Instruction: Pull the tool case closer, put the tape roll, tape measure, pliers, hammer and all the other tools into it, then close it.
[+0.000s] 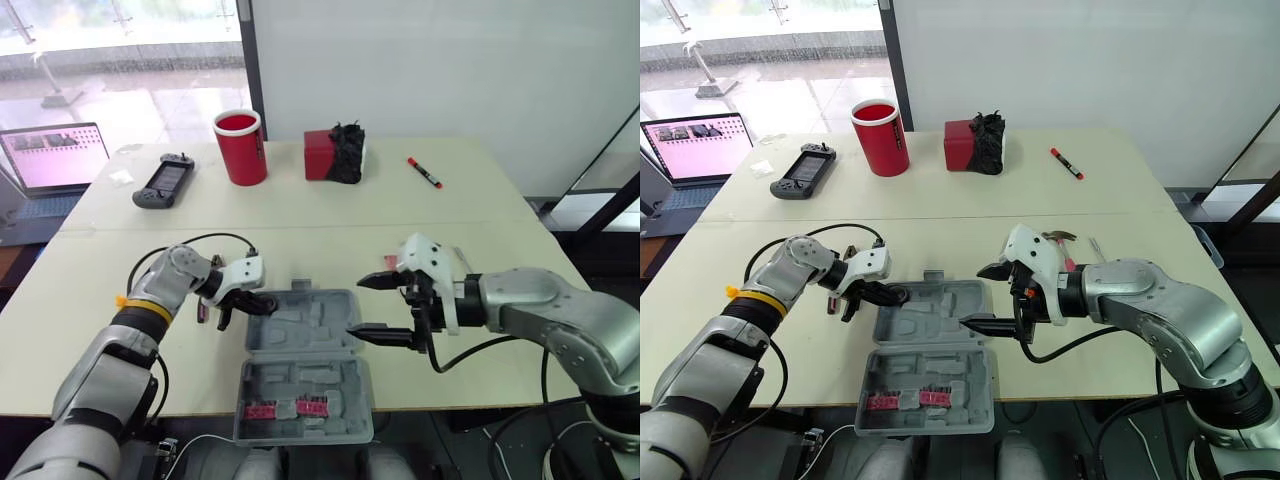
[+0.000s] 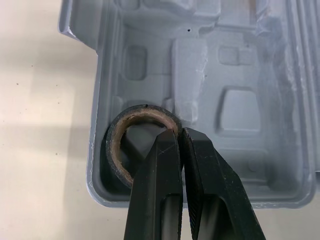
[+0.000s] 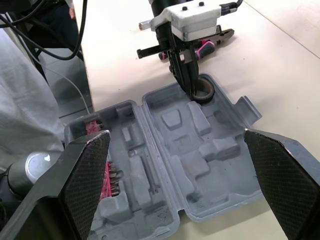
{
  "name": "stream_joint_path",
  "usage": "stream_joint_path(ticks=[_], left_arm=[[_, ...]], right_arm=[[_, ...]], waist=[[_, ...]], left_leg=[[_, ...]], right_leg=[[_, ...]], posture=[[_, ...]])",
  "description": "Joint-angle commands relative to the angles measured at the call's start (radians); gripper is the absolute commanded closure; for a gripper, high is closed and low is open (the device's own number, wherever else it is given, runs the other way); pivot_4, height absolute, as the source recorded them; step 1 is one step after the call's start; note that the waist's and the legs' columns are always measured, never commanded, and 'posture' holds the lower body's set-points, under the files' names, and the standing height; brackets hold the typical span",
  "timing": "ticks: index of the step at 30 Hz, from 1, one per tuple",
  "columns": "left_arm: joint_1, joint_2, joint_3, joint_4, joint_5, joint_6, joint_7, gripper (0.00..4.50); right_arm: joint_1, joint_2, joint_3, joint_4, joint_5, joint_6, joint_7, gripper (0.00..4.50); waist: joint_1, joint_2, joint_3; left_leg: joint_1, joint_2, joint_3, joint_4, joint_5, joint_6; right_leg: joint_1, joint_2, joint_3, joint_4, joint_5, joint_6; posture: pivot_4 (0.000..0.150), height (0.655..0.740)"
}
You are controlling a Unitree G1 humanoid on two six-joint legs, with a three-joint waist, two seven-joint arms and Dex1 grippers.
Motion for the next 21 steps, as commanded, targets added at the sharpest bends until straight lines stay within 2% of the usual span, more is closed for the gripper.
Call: stream_joint_path(ticks=[1,5,13,21], left_arm=[[0.002,0.011,0.03,-0.048,-0.02,0.016,-0.019,4.4],[0.024,0.023,0.02,-0.068,-0.008,0.018,-0.022,4.4],[0.011,0.018,0.009,-0.011,0.044,-0.011,0.067,4.4],[0.003,0.002,0.007,-0.01,0.034,0.009,0.039,4.4]], right_arm=[[-0.022,0.005,-0.005,-0.008,-0.004,-0.022,0.008,0.0],[-0.033,0.015,0.007,0.0,-0.014,-0.03,0.01,0.0],[-0.046,0.022,0.017,0.015,-0.028,-0.036,0.011,0.0],[-0.051,0.026,0.022,0.028,-0.043,-0.046,0.011,0.0]], waist=[[0.0,0.0,0.0],[0.0,0.0,0.0],[-0.001,0.0,0.0],[-0.002,0.0,0.0]], left_leg=[[0.0,0.0,0.0,0.0,0.0,0.0],[0.0,0.0,0.0,0.0,0.0,0.0],[0.0,0.0,0.0,0.001,0.0,0.0],[0.001,0.0,0.0,0.002,0.0,0.0]], right_leg=[[0.0,0.0,0.0,0.0,0.0,0.0],[0.0,0.0,0.0,0.0,0.0,0.0],[0.0,0.0,0.0,0.001,0.0,0.0],[0.0,0.0,0.0,0.003,0.0,0.0]], posture=[[0.15,0.74],[0.15,0.74],[0.15,0.74],[0.15,0.74]])
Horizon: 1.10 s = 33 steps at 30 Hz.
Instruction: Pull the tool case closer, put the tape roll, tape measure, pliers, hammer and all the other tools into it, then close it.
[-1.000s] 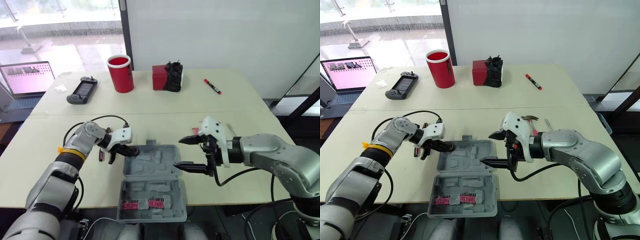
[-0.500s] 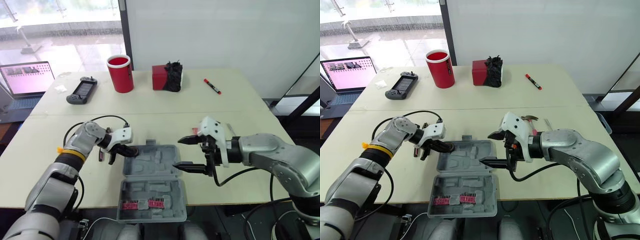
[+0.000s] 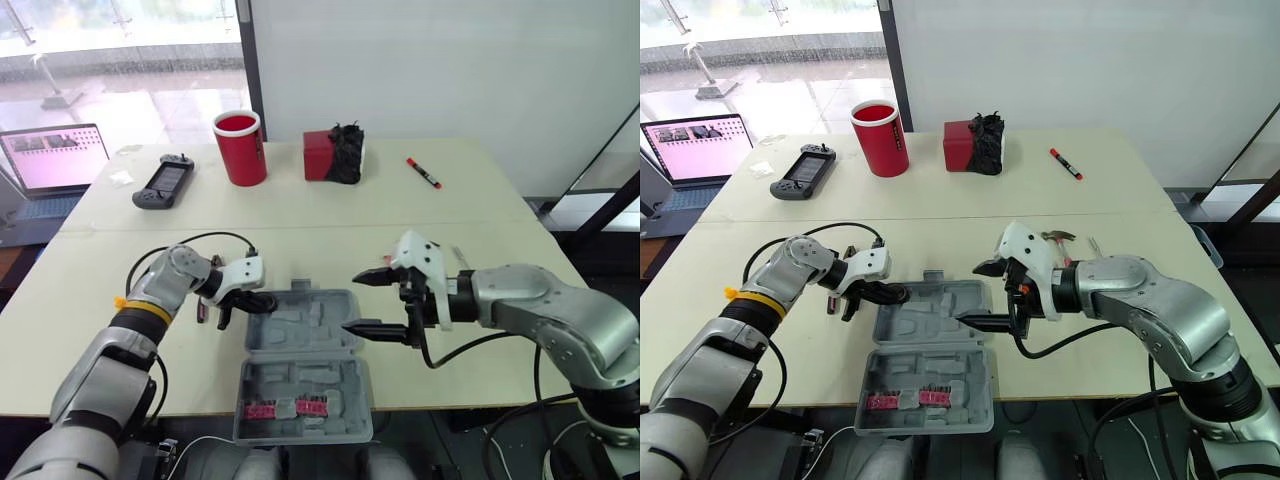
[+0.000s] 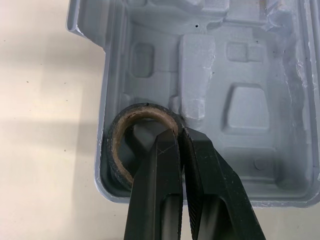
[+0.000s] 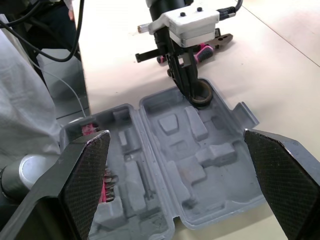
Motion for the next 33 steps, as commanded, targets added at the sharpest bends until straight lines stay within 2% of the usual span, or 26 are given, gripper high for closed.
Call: stream_joint_path(ticks=[1,3,6,12,18,20,23,33], left_arm=[[-0.011,0.001,0.012,-0.002,0.002,0.018,-0.014,4.11],[-0.014,0.001,0.016,-0.004,-0.003,0.025,-0.021,3.43],[-0.023,0.012,0.032,-0.016,-0.019,0.039,-0.038,1.93],[-0.031,0.077,0.103,-0.013,-0.076,0.009,-0.085,1.93],[0.023,0.044,0.22,-0.038,-0.187,0.034,-0.051,1.93],[0.055,0.025,0.247,-0.051,-0.213,0.045,-0.03,2.49],[0.095,0.009,0.257,-0.078,-0.226,0.065,-0.019,3.72],[0.118,-0.048,0.272,0.021,-0.219,-0.056,0.052,3.72]], right_arm=[[-0.021,0.007,-0.01,-0.012,-0.004,-0.019,0.006,0.0],[-0.022,0.008,-0.009,-0.011,-0.006,-0.02,0.007,0.0],[-0.022,0.011,-0.008,-0.01,-0.008,-0.021,0.01,0.0],[-0.01,0.01,-0.003,-0.02,0.0,-0.021,0.03,0.0],[-0.001,0.012,0.002,-0.025,-0.004,-0.021,0.039,0.0],[-0.007,0.021,0.003,-0.024,0.001,-0.017,0.036,0.0],[-0.012,0.029,0.006,-0.021,0.001,-0.014,0.034,0.0],[-0.021,0.028,0.008,-0.011,-0.008,-0.016,0.043,0.0]], waist=[[0.0,0.0,0.0],[0.0,0.0,0.0],[0.0,0.0,0.0],[-0.015,0.0,0.0],[-0.021,0.0,0.0],[-0.024,0.0,0.0],[-0.023,0.0,0.0],[-0.021,0.0,0.0]], left_leg=[[0.0,0.0,0.0,0.0,0.0,0.0],[0.0,0.0,0.0,0.0,0.0,0.0],[0.0,0.0,0.0,0.0,0.0,0.0],[0.0,0.0,0.0,0.0,0.0,0.0],[0.0,0.0,-0.001,0.002,0.0,0.0],[0.0,0.0,0.0,0.003,0.0,0.0],[0.0,0.001,-0.001,0.005,0.0,0.0],[0.0,0.001,0.0,0.006,0.0,0.001]], right_leg=[[0.0,0.0,0.0,0.0,0.0,0.0],[0.0,0.0,0.0,0.0,0.0,0.0],[0.0,0.0,0.0,0.0,0.0,0.0],[-0.001,0.0,0.0,0.002,0.0,0.0],[-0.001,0.0,0.0,0.003,0.0,0.0],[-0.001,0.0,0.0,0.003,0.0,0.0],[-0.001,0.002,0.0,0.004,0.0,0.0],[0.0,0.002,0.0,0.004,0.0,0.0]], posture=[[0.15,0.74],[0.15,0.74],[0.15,0.74],[0.15,0.74],[0.15,0.74],[0.15,0.74],[0.15,0.74],[0.15,0.74]])
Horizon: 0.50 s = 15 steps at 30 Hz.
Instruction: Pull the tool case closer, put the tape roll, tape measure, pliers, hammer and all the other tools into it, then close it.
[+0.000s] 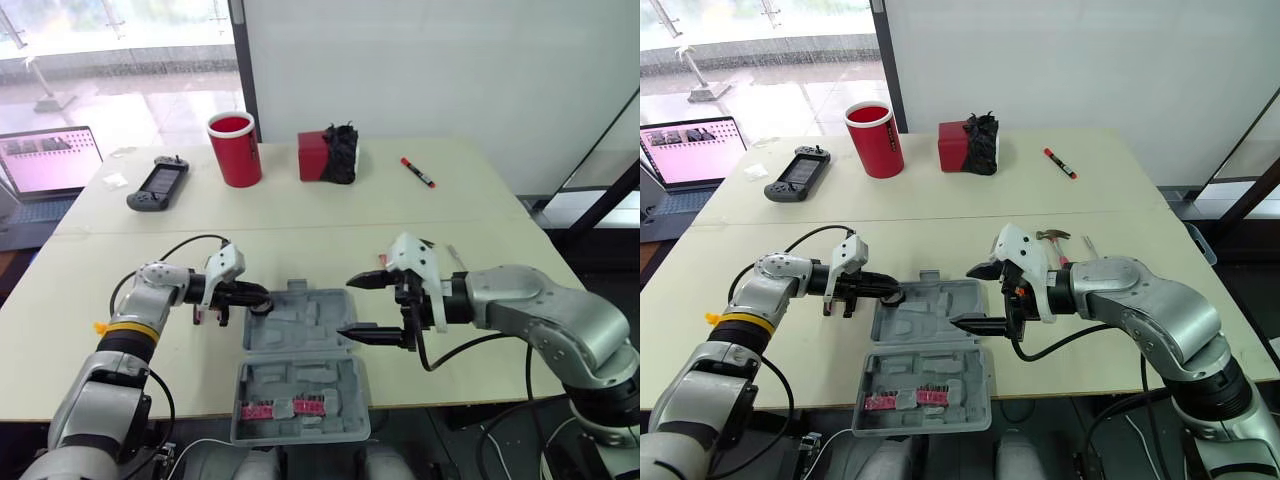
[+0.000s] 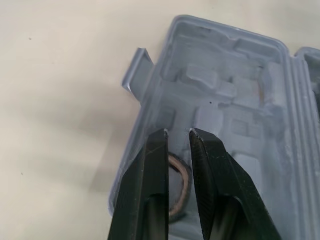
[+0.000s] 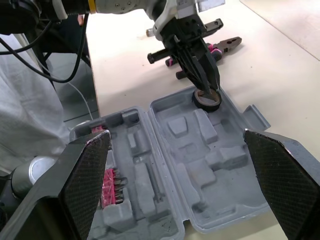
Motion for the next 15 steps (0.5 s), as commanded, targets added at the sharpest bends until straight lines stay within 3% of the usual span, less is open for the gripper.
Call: stream_joint_path(ticks=[1,7,15], left_arm=[[-0.012,-0.016,0.026,0.046,-0.008,-0.063,0.025,3.72],[0.005,-0.002,-0.045,0.205,0.114,-0.242,0.082,3.72],[0.003,-0.034,-0.028,0.242,0.086,-0.264,0.061,3.72]], right_arm=[[-0.021,-0.002,-0.003,-0.009,-0.001,-0.01,0.008,0.0],[-0.027,0.0,-0.003,-0.008,-0.004,-0.007,0.007,0.0],[-0.009,-0.014,-0.018,-0.015,0.001,-0.002,0.009,0.0]], waist=[[0.0,0.0,0.0],[-0.001,0.0,0.0],[0.0,0.001,-0.001]], left_leg=[[0.0,0.0,0.0,0.0,0.0,0.0],[0.0,0.0,0.0,0.0,0.0,0.0],[0.001,0.0,0.0,0.001,0.0,0.001]], right_leg=[[0.0,0.0,0.0,0.0,0.0,0.0],[0.0,0.0,0.0,0.0,0.0,0.0],[0.001,0.0,0.0,0.0,0.0,0.0]], posture=[[0.15,0.74],[0.15,0.74],[0.15,0.74]])
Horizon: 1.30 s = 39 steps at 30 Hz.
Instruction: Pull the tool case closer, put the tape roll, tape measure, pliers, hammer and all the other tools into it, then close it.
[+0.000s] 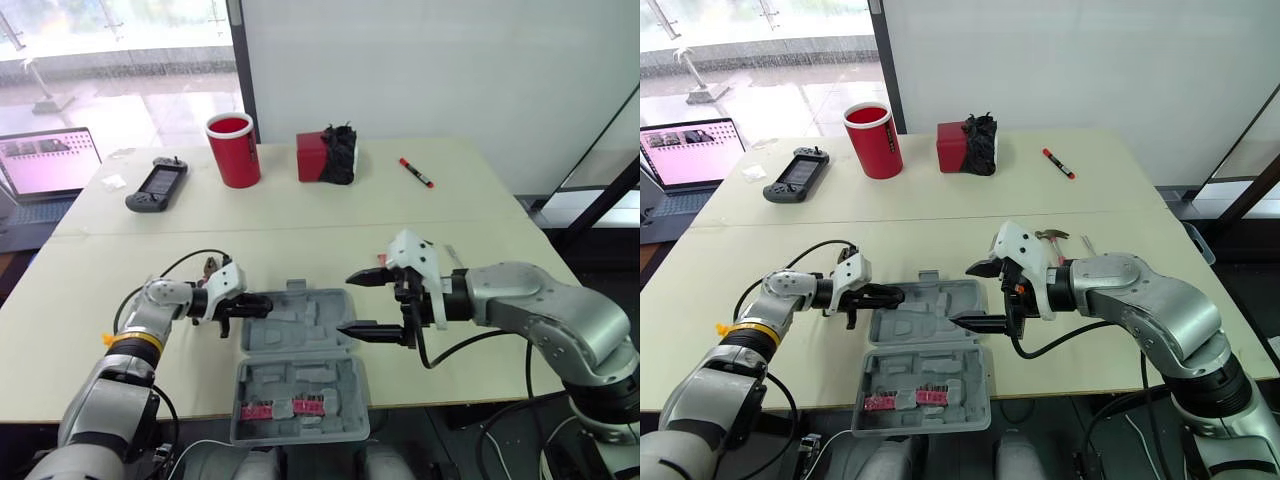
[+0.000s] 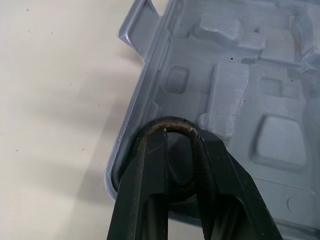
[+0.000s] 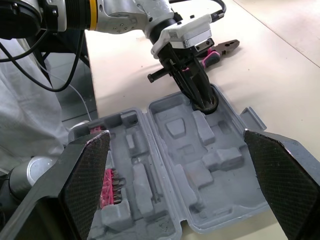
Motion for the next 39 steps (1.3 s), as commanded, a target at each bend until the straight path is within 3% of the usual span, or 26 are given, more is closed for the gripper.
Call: stream_joint_path(ticks=[1,8,9,11,15,17,23,28,31,34,39], left_arm=[[0.008,-0.011,0.011,-0.017,-0.016,0.034,-0.036,3.72],[-0.001,0.046,0.132,-0.218,-0.17,0.21,-0.101,3.72],[0.014,0.064,0.151,-0.25,-0.182,0.226,-0.091,3.49],[0.06,0.107,0.177,-0.314,-0.183,0.248,-0.06,2.91],[0.204,0.189,0.239,-0.444,-0.173,0.249,0.054,0.99],[0.339,0.22,0.365,-0.523,-0.232,0.255,0.134,0.03],[0.668,0.21,0.629,-0.656,-0.33,0.242,0.298,0.03],[0.878,0.155,0.763,-0.537,-0.335,0.113,0.386,0.03],[0.97,0.142,0.832,-0.531,-0.343,0.086,0.448,0.03],[1.022,0.116,0.849,-0.648,-0.388,0.122,0.467,0.03],[0.979,0.105,0.805,-0.764,-0.403,0.185,0.504,0.03]], right_arm=[[0.005,-0.016,-0.02,-0.018,0.003,-0.008,0.008,0.0],[0.101,-0.065,-0.056,0.042,-0.066,-0.115,0.046,0.0],[0.124,-0.066,-0.071,0.067,-0.09,-0.145,0.039,0.0],[0.174,-0.053,-0.12,0.107,-0.102,-0.194,0.026,0.0],[0.3,-0.058,-0.204,0.15,-0.177,-0.303,-0.003,0.0],[0.417,-0.022,-0.304,0.175,-0.229,-0.399,-0.058,0.0],[0.757,0.103,-0.529,0.218,-0.263,-0.64,-0.051,0.0],[0.863,0.215,-0.629,0.379,-0.313,-0.874,-0.073,0.0],[0.885,0.218,-0.641,0.442,-0.321,-0.907,-0.072,0.0],[0.863,0.208,-0.633,0.472,-0.317,-0.933,-0.066,0.0],[0.785,0.193,-0.561,0.519,-0.356,-0.985,-0.036,0.0]], waist=[[0.001,0.0,0.0],[0.001,-0.001,0.0],[0.0,-0.001,0.001],[-0.005,-0.001,0.0],[-0.008,0.001,0.0],[-0.001,0.0,0.0],[0.012,0.001,0.0],[0.012,0.002,-0.001],[0.006,-0.004,-0.004],[0.009,-0.001,-0.005],[0.03,0.004,-0.009]], left_leg=[[0.0,0.0,0.0,0.0,0.0,0.0],[-0.001,0.0,0.0,0.001,0.0,0.0],[-0.001,0.0,0.0,0.001,0.0,0.0],[-0.001,0.0,0.0,0.0,0.0,0.0],[0.002,0.001,0.001,-0.001,0.0,0.0],[0.001,0.001,0.001,-0.001,0.0,0.0],[0.002,0.002,0.001,-0.003,-0.001,0.001],[0.006,0.002,0.006,-0.002,-0.001,0.001],[0.005,0.002,0.006,-0.004,-0.001,0.001],[0.005,0.002,0.006,-0.006,-0.001,0.001],[0.005,0.003,0.007,-0.005,-0.001,0.0]], right_leg=[[0.0,0.0,0.0,0.0,0.0,0.0],[0.0,0.0,0.0,0.0,0.0,0.0],[0.0,0.0,0.0,0.0,0.0,0.0],[0.0,0.0,0.0,0.0,0.0,0.0],[0.0,0.0,0.002,0.0,0.0,0.0],[0.0,0.0,0.002,0.0,0.0,0.0],[0.001,-0.002,0.002,-0.002,0.0,0.0],[0.005,-0.005,0.003,-0.002,0.0,-0.001],[0.003,-0.006,0.003,-0.003,-0.002,-0.003],[0.003,-0.007,0.003,-0.005,-0.002,-0.004],[0.006,-0.008,0.003,-0.008,-0.003,-0.005]], posture=[[0.15,0.74],[0.15,0.74],[0.15,0.74],[0.15,0.74],[0.15,0.74],[0.15,0.74],[0.15,0.74],[0.15,0.74],[0.15,0.74],[0.15,0.74],[0.15,0.74]])
